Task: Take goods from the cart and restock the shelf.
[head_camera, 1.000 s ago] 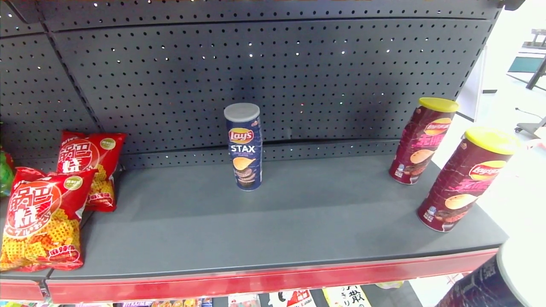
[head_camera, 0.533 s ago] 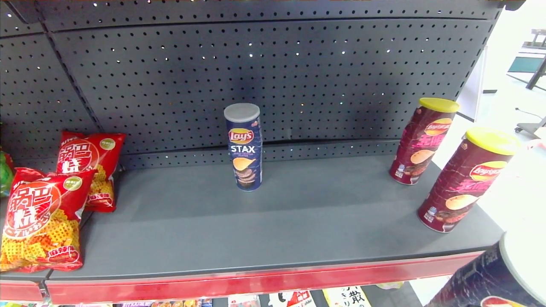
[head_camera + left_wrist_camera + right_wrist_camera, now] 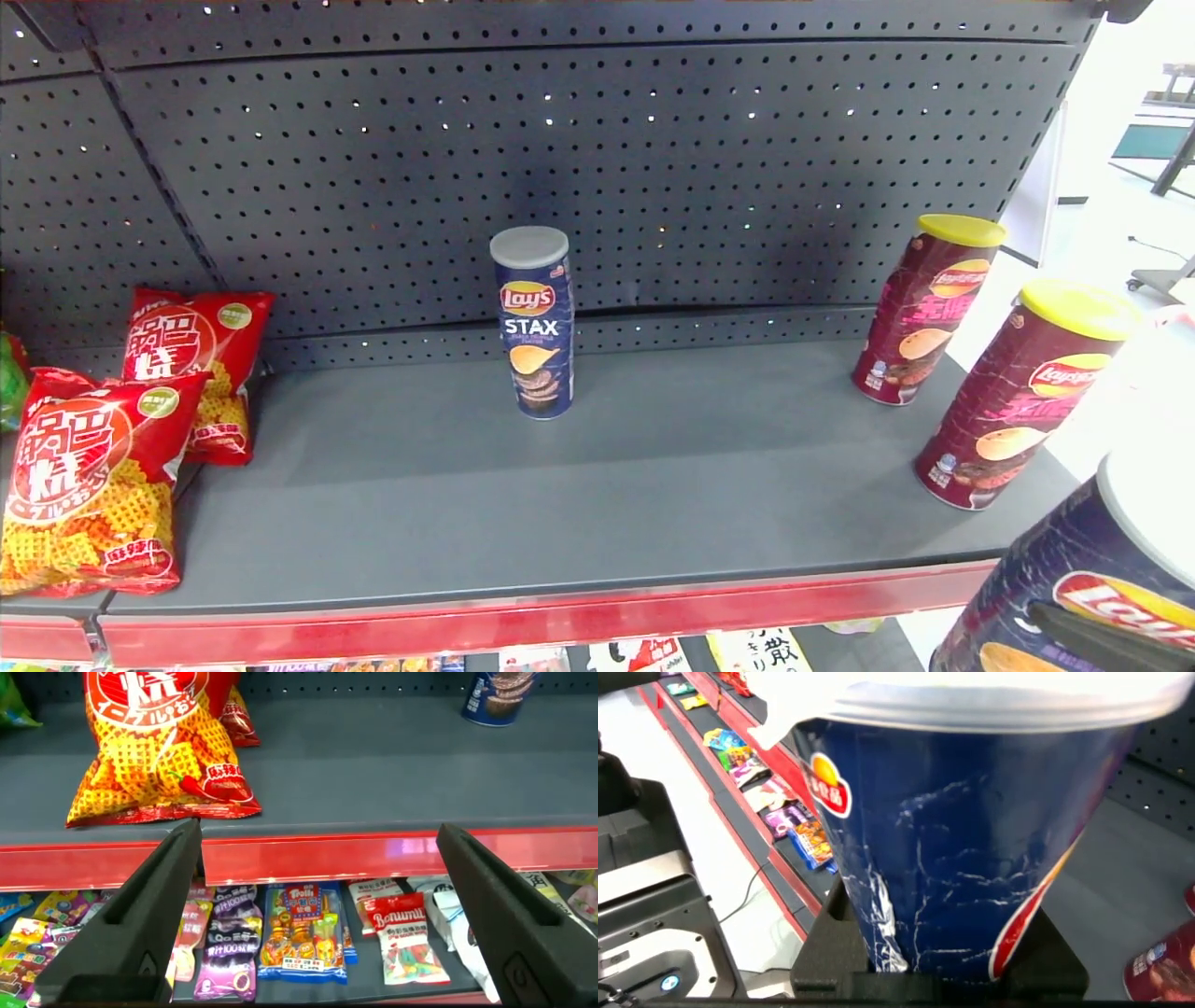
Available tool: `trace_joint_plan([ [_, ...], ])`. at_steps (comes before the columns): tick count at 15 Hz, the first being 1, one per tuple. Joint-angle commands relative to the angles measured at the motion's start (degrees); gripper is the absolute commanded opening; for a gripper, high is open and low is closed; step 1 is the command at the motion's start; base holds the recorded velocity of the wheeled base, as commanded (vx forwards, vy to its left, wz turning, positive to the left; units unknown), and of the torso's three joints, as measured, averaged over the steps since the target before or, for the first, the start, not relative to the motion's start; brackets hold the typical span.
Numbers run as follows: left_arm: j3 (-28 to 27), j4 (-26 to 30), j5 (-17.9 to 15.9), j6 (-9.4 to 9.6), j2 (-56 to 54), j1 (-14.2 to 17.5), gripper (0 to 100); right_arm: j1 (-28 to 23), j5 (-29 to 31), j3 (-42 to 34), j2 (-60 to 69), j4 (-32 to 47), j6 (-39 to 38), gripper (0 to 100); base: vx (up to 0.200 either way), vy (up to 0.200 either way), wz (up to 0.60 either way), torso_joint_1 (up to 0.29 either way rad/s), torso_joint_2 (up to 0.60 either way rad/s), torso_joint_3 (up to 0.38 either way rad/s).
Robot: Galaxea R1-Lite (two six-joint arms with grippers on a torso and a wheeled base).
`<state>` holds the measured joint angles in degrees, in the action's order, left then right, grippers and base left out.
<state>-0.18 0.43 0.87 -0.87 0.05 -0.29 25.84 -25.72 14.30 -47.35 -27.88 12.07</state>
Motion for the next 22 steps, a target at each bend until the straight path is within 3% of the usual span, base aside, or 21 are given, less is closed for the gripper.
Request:
trace_joint_plan([
  [1,0.01,0.01,0.01,-0.01,0.04,0.03,100,0.26,-0.21,-0.41,0.77,-0.07,0.06,0,0.000,0.000,0.00,0.000,0.00,0.000],
  [8,0.01,0.01,0.01,-0.01,0.04,0.03,100,1.23,-1.35,-0.50,1.38,-0.16,-0.38,0,0.000,0.000,0.00,0.000,0.00,0.000],
  [11,0.01,0.01,0.01,-0.01,0.04,0.03,100,1.93,-1.35,-0.68,1.82,-0.07,-0.38,0,0.000,0.000,0.60,0.001,0.00,0.002],
  [22,0.01,0.01,0.01,-0.01,0.04,0.03,100,1.75,-0.65,-2.17,2.08,-0.16,-2.14,0,0.000,0.000,0.00,0.000,0.00,0.000],
])
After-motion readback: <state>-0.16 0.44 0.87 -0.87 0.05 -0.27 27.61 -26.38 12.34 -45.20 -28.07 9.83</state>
